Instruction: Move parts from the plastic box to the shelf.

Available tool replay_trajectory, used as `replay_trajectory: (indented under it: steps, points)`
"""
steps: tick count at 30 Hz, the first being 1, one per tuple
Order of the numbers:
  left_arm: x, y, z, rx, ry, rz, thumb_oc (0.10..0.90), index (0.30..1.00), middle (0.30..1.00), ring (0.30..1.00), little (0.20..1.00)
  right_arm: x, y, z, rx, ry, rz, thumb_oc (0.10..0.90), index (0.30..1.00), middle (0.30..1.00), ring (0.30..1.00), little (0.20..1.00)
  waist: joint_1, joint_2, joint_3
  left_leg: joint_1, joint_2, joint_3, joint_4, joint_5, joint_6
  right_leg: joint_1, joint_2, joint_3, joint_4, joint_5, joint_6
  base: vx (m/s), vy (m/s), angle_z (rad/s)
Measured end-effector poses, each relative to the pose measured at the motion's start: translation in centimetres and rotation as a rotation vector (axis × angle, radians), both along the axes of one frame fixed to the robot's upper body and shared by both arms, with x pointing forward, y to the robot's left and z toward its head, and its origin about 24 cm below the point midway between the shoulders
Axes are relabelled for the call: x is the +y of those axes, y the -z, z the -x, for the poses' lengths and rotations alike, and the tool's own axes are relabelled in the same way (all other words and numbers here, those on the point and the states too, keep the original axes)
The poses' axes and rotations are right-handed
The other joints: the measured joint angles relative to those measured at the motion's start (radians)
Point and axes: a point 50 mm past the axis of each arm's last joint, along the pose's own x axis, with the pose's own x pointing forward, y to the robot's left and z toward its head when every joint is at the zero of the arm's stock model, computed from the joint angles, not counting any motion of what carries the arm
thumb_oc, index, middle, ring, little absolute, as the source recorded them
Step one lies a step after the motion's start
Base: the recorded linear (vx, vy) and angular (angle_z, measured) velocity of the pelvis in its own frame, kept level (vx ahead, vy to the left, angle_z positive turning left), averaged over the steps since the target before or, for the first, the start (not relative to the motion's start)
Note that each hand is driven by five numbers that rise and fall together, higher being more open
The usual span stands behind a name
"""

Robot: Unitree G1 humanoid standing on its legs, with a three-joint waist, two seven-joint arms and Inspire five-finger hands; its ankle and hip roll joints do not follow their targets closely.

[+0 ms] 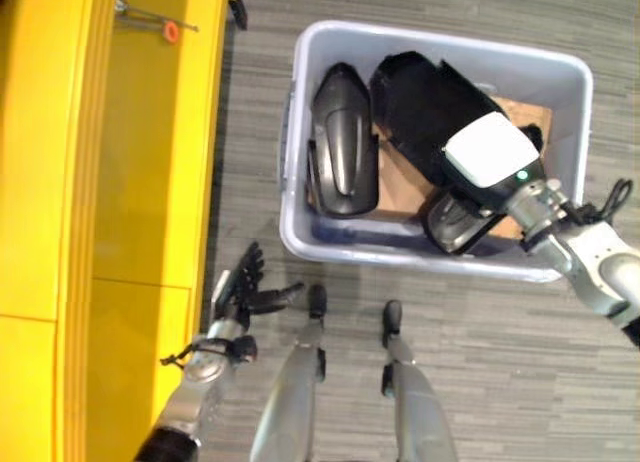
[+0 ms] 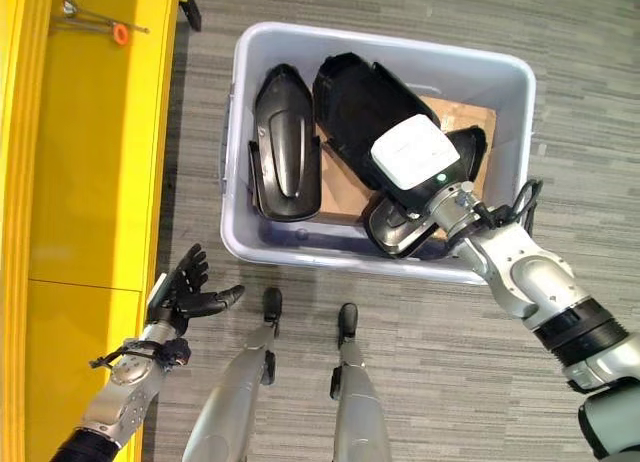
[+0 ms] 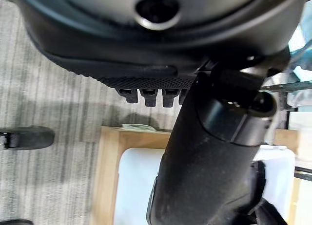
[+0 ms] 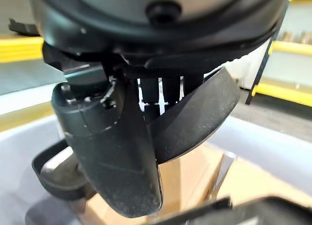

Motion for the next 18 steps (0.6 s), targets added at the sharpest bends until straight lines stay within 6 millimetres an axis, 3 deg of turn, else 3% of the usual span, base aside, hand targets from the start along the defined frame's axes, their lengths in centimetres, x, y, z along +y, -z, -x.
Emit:
replay_trajectory:
  steps: [10,18]
  points:
    - [1.5,0.5,0.9,0.031,-0.043,-0.025,0.9,1.0,1.0,1.0,1.0,1.8,-2.8,2.3,-0.096,-0.133,0.044,0.4,0.3,0.3,0.3,0.3,-0.006,-0.005,-0.006,0.119,0.01,-0.001,-0.036,-0.003,-0.01,0.131,0.004,-0.004,-0.061,0.017,-0.006,0.03,-0.023,0.0]
    - [1.9,1.5,2.0,0.087,-0.042,-0.031,0.9,1.0,1.0,1.0,1.0,1.8,-2.0,3.3,-0.07,-0.166,0.003,0.4,0.3,0.3,0.3,0.3,-0.005,-0.023,-0.035,0.186,0.015,-0.011,-0.057,-0.007,-0.02,0.203,0.01,-0.011,-0.091,0.02,-0.014,0.02,-0.026,0.01]
